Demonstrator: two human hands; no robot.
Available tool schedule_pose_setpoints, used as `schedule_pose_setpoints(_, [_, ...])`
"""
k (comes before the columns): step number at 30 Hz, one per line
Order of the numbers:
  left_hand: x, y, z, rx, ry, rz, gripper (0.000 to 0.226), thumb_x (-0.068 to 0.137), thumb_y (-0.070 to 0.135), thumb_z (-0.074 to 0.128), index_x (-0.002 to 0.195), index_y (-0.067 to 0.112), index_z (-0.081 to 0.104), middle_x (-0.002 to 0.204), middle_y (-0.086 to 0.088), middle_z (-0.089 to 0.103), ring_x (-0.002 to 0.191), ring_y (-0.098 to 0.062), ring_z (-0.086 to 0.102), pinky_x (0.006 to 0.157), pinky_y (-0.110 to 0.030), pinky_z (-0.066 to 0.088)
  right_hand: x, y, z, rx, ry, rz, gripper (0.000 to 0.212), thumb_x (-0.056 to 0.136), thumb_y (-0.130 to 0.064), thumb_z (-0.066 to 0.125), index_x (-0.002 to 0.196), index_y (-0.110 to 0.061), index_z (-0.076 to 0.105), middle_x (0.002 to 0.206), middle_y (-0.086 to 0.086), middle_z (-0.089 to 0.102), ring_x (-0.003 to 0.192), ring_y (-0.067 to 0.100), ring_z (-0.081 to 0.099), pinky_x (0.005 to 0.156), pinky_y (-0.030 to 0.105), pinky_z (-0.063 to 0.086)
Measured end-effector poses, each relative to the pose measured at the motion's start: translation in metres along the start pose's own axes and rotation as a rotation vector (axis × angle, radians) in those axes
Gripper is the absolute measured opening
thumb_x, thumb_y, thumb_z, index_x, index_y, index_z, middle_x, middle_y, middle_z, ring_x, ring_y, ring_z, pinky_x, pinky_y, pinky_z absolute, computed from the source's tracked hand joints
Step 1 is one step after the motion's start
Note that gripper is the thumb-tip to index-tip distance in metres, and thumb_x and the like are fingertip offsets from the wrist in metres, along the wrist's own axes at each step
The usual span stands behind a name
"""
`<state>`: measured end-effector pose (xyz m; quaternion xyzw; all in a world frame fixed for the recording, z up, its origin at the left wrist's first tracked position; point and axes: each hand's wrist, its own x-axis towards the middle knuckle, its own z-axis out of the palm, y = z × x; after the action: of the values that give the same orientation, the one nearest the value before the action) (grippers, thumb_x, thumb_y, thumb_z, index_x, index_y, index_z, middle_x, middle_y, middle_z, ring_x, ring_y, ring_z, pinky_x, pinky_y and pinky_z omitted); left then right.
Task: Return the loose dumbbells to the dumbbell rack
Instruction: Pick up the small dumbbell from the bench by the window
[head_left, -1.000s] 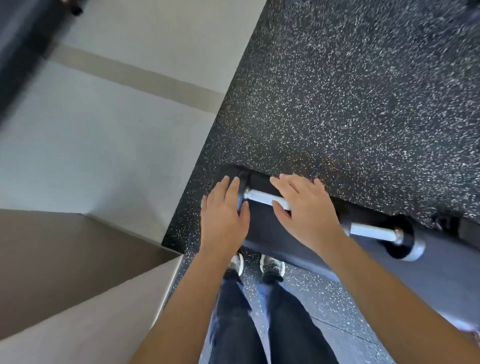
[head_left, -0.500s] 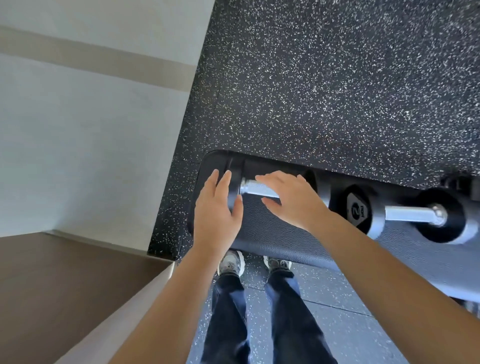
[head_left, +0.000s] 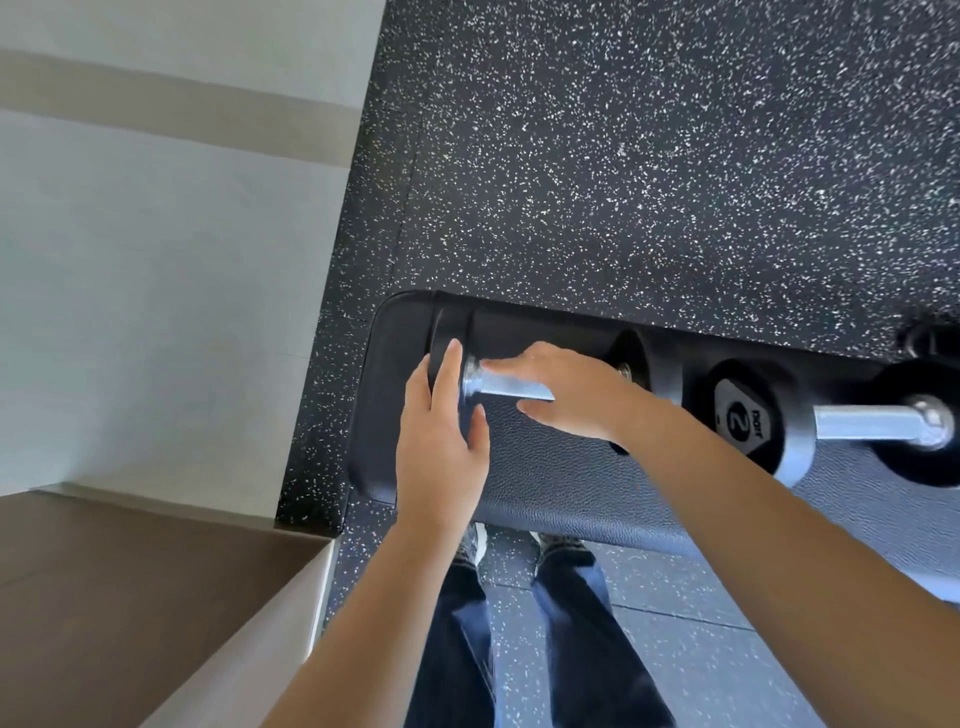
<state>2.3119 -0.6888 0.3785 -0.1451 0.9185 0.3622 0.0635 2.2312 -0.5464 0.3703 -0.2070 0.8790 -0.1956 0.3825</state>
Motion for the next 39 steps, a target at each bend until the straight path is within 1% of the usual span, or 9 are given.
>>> schedule_pose_setpoints(5, [0.004, 0.003, 0.012, -0.062, 0.093, -0.059, 0.055, 0.089, 0.013, 0.055, 0.138, 0.029, 0.036, 0.131, -0.007, 0.046, 0.084, -0.022, 0.061, 0.064, -0.025, 0.04, 0.01, 0.007, -0.005, 0.06, -0.109, 0.046, 0.064, 0.091, -0.017, 0.048, 0.133, -0.057, 0.022, 0.124, 0.001, 0.048, 0.103, 0.022, 0.053, 0.085, 0.038, 0.047])
schedule_pose_setpoints(8, [0.008, 0.001, 0.013, -0.108, 0.125, -0.094, 0.054, 0.09, 0.013, 0.054, 0.136, 0.035, 0.036, 0.124, -0.002, 0.051, 0.073, -0.013, 0.053, 0.062, -0.024, 0.039, 0.012, 0.009, -0.005, 0.1, -0.132, 0.057, 0.069, 0.09, -0.016, 0.05, 0.132, -0.061, 0.019, 0.135, -0.003, 0.048, 0.117, 0.021, 0.049, 0.093, 0.038, 0.044])
schedule_pose_setpoints(12, [0.007, 0.001, 0.015, -0.186, 0.15, -0.09, 0.056, 0.089, 0.012, 0.055, 0.131, 0.043, 0.034, 0.121, 0.003, 0.053, 0.079, 0.0, 0.048, 0.066, -0.014, 0.036, 0.012, 0.008, -0.006, 0.062, -0.145, 0.065, 0.066, 0.092, -0.02, 0.049, 0.135, -0.057, 0.015, 0.133, 0.003, 0.05, 0.116, 0.025, 0.05, 0.095, 0.04, 0.043])
schedule_pose_setpoints(18, [0.003, -0.002, 0.015, -0.233, 0.184, -0.069, 0.055, 0.087, 0.003, 0.057, 0.131, 0.032, 0.044, 0.115, -0.004, 0.055, 0.082, 0.002, 0.045, 0.066, 0.004, 0.033, 0.014, 0.004, 0.0, 0.125, -0.155, 0.107, 0.072, 0.089, -0.016, 0.053, 0.134, -0.058, 0.017, 0.131, 0.004, 0.054, 0.108, 0.028, 0.057, 0.093, 0.045, 0.046])
schedule_pose_setpoints(22, [0.008, 0.001, 0.009, -0.197, 0.162, -0.055, 0.053, 0.083, -0.005, 0.056, 0.125, 0.027, 0.054, 0.107, -0.005, 0.057, 0.085, -0.018, 0.056, 0.07, -0.016, 0.038, 0.005, -0.006, 0.012, 0.347, -0.186, 0.19, 0.076, 0.086, -0.011, 0.058, 0.138, -0.051, 0.02, 0.14, 0.001, 0.046, 0.097, 0.024, 0.061, 0.094, 0.043, 0.047])
schedule_pose_setpoints(26, [0.01, -0.006, -0.007, -0.127, 0.037, 0.057, 0.054, 0.078, -0.008, 0.057, 0.12, 0.026, 0.059, 0.089, -0.003, 0.055, 0.076, -0.024, 0.054, 0.063, -0.032, 0.044, -0.018, -0.025, 0.029, 0.433, -0.218, 0.229, 0.075, 0.089, -0.016, 0.056, 0.144, -0.04, 0.01, 0.138, 0.007, 0.047, 0.068, 0.012, 0.06, 0.075, 0.028, 0.05])
schedule_pose_setpoints(30, [0.002, -0.009, -0.029, -0.157, -0.019, 0.081, 0.053, 0.078, -0.006, 0.061, 0.117, 0.03, 0.06, 0.086, 0.005, 0.054, 0.073, -0.016, 0.053, 0.065, -0.032, 0.046, -0.042, -0.049, 0.028, 0.446, -0.232, 0.246, 0.073, 0.092, -0.021, 0.051, 0.143, -0.042, 0.004, 0.135, 0.005, 0.051, 0.087, 0.023, 0.067, 0.082, 0.031, 0.048])
schedule_pose_setpoints(33, [0.003, 0.004, -0.051, -0.219, -0.027, 0.088, 0.045, 0.08, -0.001, 0.061, 0.116, 0.026, 0.062, 0.088, -0.001, 0.058, 0.079, -0.016, 0.055, 0.073, -0.032, 0.046, -0.058, -0.066, 0.01, 0.371, -0.219, 0.222, 0.073, 0.092, -0.024, 0.05, 0.143, -0.043, 0.0, 0.134, 0.005, 0.052, 0.101, 0.025, 0.062, 0.084, 0.03, 0.042])
schedule_pose_setpoints(39, [0.018, 0.054, -0.109, -0.352, -0.005, 0.197, 0.036, 0.077, 0.012, 0.058, 0.112, 0.021, 0.064, 0.093, 0.014, 0.06, 0.086, 0.008, 0.055, 0.081, -0.01, 0.041, -0.09, -0.094, -0.053, 0.31, -0.168, 0.149, 0.083, 0.09, -0.025, 0.053, 0.14, -0.047, -0.009, 0.115, 0.008, 0.064, 0.093, 0.023, 0.064, 0.09, 0.037, 0.047])
